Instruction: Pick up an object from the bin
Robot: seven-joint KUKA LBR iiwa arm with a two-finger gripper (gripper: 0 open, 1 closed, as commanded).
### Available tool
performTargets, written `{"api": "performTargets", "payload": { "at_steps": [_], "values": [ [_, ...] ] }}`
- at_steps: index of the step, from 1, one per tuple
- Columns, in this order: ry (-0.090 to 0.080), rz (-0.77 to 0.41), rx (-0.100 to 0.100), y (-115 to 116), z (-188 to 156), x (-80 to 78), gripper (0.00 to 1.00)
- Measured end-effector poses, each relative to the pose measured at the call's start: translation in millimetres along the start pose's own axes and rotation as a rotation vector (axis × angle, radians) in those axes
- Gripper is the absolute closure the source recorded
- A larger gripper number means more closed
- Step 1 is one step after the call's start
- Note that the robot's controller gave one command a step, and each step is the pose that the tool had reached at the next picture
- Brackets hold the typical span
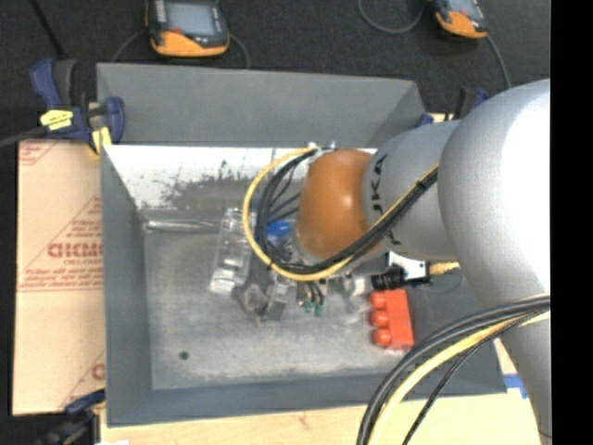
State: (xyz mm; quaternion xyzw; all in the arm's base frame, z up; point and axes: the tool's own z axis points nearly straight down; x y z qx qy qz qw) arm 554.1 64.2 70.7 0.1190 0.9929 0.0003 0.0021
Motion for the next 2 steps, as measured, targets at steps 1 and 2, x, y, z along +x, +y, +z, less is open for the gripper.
{"api": "performTargets", "payload": {
  "at_steps": [1, 2],
  "values": [
    [-0.005, 0.008, -0.003, 5, -121, 27.7, 1.0],
    [-0.007, 0.034, -0.003, 7, -184, 7.1, 1.0]
  ]
}}
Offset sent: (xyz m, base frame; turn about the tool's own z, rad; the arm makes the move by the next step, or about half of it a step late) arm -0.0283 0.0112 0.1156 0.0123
